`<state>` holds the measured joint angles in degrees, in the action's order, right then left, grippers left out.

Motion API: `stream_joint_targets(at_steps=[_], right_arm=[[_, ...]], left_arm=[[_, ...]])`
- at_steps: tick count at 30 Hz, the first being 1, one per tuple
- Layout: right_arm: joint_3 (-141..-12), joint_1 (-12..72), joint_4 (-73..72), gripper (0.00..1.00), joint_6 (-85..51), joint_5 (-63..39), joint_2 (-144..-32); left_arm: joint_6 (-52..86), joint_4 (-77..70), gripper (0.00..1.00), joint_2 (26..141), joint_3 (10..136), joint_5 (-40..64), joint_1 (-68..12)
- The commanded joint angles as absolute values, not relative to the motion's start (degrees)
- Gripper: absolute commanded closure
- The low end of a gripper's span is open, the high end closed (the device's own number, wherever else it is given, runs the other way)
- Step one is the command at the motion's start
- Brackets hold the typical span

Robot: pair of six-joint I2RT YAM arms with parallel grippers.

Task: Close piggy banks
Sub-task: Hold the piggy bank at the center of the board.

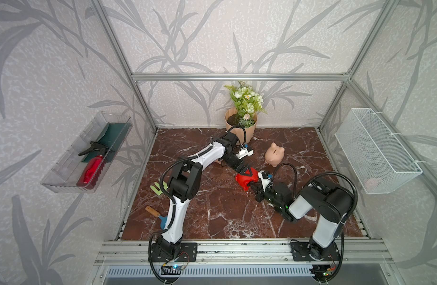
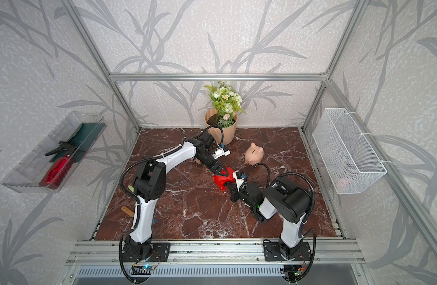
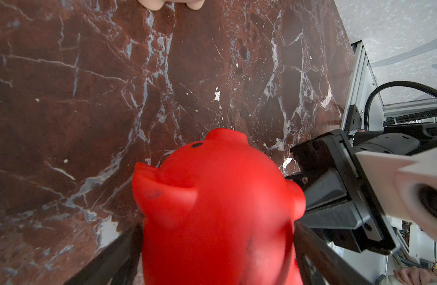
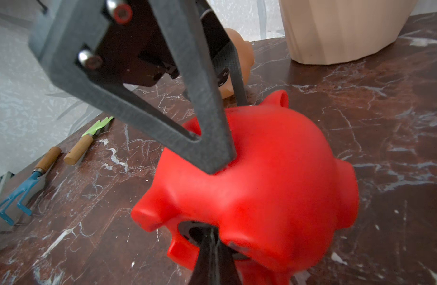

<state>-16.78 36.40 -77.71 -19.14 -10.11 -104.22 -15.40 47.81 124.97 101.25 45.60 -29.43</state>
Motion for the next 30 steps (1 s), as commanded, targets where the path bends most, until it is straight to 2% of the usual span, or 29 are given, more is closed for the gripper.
stream_joint_targets(at_steps=[1,30], right_arm=[[-18.4,35.2,-80.6,1.0,-23.5,-6.8,-104.0],[-18.7,32.1,-80.6,1.0,-39.9,-12.4,-103.8]], left_arm=[[-16.1,53.6,0.08,124.4,98.6,49.7,-31.6],[-15.0,51.7,0.09,124.3,97.3,49.2,-31.9]])
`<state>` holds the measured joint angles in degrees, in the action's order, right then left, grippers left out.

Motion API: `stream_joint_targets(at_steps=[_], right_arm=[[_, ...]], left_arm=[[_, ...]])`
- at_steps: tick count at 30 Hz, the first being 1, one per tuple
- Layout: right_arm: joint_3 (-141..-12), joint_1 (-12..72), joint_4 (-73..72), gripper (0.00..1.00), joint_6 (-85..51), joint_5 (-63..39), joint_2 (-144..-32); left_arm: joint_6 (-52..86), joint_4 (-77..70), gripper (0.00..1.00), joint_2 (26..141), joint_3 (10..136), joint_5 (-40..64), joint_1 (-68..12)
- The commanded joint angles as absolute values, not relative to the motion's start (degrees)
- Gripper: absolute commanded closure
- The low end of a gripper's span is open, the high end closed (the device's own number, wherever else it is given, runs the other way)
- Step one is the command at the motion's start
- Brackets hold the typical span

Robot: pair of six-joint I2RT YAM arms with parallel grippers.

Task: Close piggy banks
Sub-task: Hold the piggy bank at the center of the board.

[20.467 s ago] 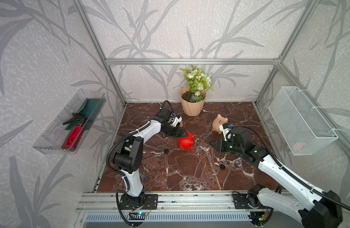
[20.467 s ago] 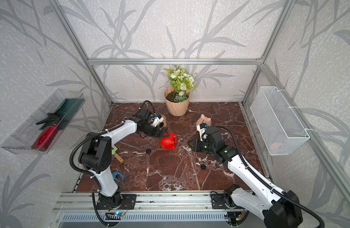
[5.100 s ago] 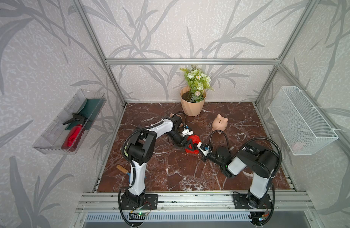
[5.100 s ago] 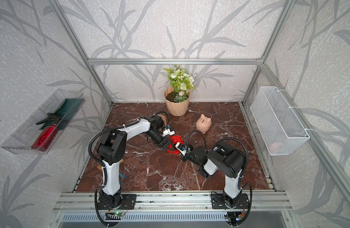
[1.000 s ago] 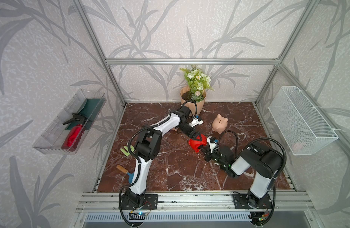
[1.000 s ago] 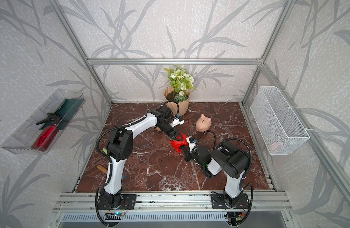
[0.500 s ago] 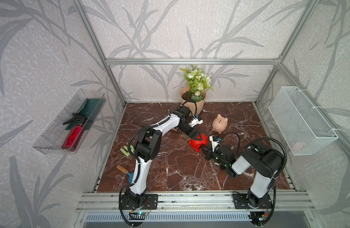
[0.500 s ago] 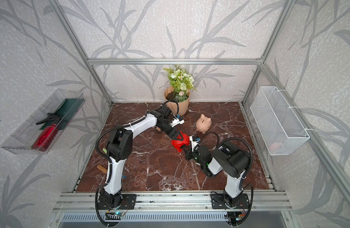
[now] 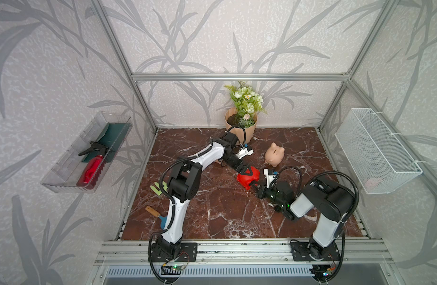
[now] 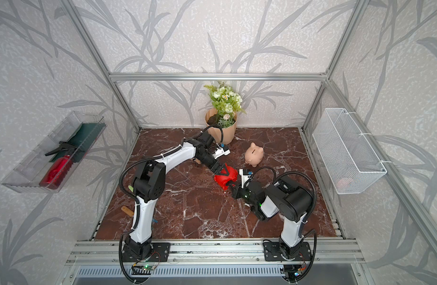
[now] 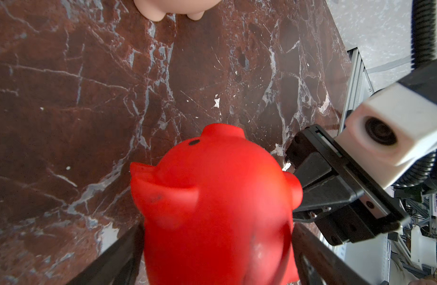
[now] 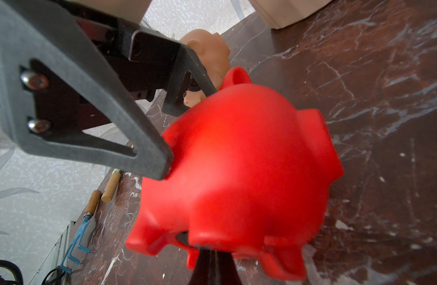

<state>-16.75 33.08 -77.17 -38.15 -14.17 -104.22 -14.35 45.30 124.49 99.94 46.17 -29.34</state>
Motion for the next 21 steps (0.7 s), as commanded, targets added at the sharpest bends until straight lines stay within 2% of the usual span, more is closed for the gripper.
stream_joint_targets(at_steps=[1,21], right_arm=[[-18.7,32.1,-80.6,1.0,-40.3,-12.4,-103.7],[-18.9,31.2,-80.6,1.0,-45.3,-13.7,-104.6]], left_arm=[[-14.9,51.6,0.09,124.3,97.4,49.2,-32.0],[-13.6,50.8,0.09,124.0,97.9,48.1,-31.8]])
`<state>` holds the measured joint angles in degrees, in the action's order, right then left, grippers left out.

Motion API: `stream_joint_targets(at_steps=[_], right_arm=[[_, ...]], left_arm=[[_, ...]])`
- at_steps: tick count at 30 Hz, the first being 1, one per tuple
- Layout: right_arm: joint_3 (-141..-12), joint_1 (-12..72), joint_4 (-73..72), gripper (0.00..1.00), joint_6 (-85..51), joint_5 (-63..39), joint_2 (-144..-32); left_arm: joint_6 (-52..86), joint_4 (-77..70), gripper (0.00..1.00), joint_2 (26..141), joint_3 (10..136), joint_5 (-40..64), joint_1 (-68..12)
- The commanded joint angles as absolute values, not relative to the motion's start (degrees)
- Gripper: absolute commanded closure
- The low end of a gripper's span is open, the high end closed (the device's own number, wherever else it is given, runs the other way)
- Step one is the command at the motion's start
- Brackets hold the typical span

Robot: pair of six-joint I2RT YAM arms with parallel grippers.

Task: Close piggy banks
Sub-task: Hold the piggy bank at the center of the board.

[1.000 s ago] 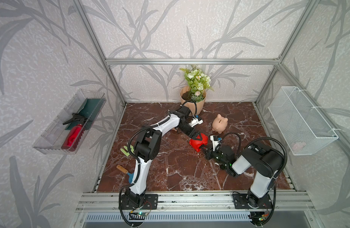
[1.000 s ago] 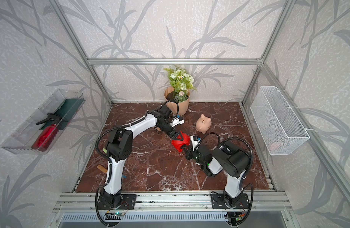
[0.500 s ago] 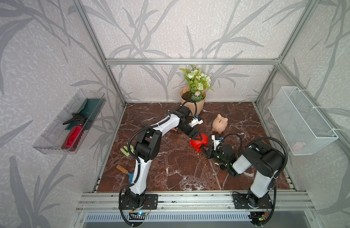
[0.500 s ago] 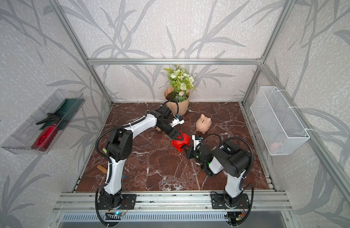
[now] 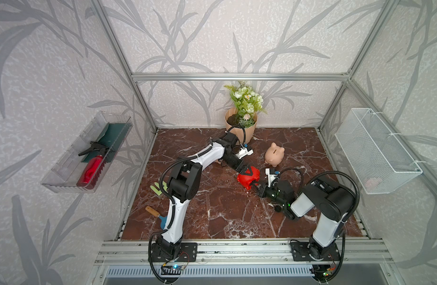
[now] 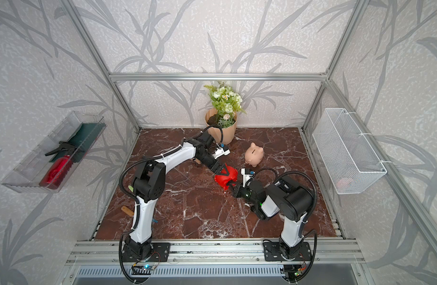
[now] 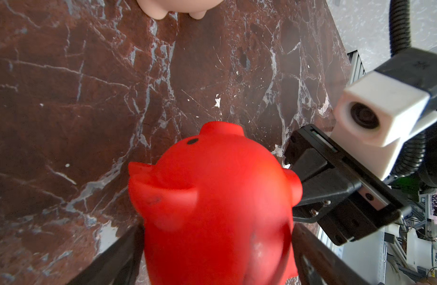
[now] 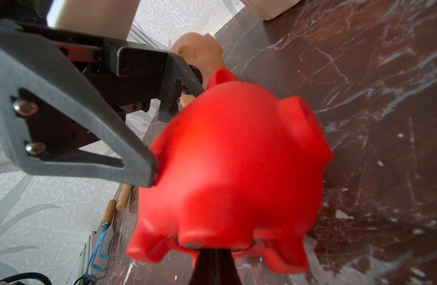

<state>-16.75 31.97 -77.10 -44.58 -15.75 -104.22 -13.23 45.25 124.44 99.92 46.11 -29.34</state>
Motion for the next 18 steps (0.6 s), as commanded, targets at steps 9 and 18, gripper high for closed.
stream_joint_targets(at_steps=[9,18], right_arm=[[-17.2,31.2,-80.5,0.78,-46.7,-14.1,-106.1],[-14.5,31.2,-78.9,0.77,-44.7,-13.6,-103.8]], left_arm=[[-11.1,48.7,0.03,122.6,98.0,44.9,-31.7],[-8.4,47.5,0.02,121.1,97.9,41.2,-31.7]])
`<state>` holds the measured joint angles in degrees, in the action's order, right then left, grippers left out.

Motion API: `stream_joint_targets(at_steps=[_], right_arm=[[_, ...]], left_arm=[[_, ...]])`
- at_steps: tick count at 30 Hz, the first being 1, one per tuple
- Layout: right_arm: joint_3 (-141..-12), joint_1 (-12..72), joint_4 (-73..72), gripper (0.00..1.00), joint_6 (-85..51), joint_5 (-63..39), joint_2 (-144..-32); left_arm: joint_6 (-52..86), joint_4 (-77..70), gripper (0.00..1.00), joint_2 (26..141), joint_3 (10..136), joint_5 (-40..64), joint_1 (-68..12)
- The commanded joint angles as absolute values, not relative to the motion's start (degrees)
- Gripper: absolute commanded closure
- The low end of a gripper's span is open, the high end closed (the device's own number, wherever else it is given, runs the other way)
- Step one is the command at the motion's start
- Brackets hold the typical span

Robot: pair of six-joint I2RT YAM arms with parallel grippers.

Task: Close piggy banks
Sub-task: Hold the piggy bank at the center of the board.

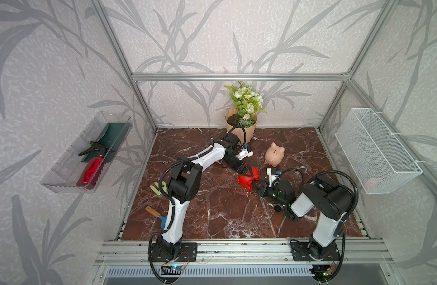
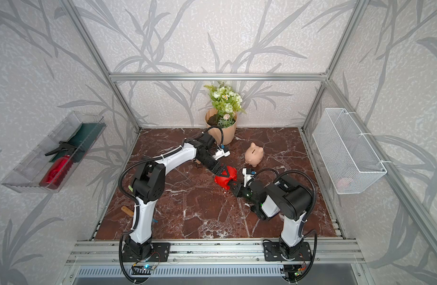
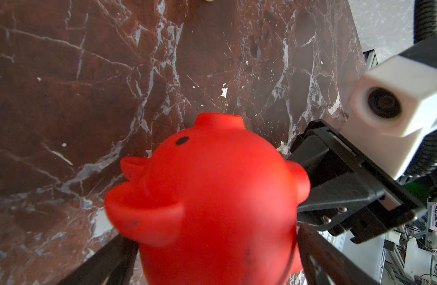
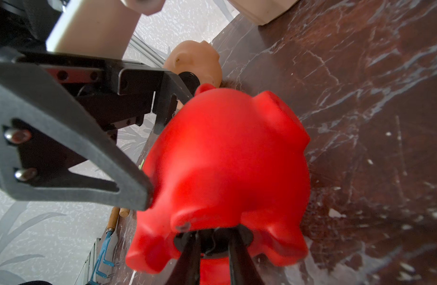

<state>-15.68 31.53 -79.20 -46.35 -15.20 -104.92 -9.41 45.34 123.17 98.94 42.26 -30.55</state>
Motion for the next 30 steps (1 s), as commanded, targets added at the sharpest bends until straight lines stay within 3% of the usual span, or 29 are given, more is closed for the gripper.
stream_joint_targets(at_steps=[1,13,24,30], right_arm=[[-14.2,31.2,-78.0,0.77,-44.3,-13.3,-103.1],[-12.4,31.2,-58.3,0.75,-38.7,-11.8,-86.6],[-20.6,30.8,-12.9,0.7,-27.6,-1.6,-56.5],[-26.7,25.3,0.3,0.64,-27.0,1.3,-50.6]], left_arm=[[-7.8,47.1,0.02,120.9,97.7,40.6,-31.7],[-2.9,43.5,0.01,117.4,95.9,34.8,-31.6],[-4.6,42.5,0.01,112.9,93.7,29.9,-34.2],[-5.4,42.9,0.01,109.6,93.7,17.1,-37.5]])
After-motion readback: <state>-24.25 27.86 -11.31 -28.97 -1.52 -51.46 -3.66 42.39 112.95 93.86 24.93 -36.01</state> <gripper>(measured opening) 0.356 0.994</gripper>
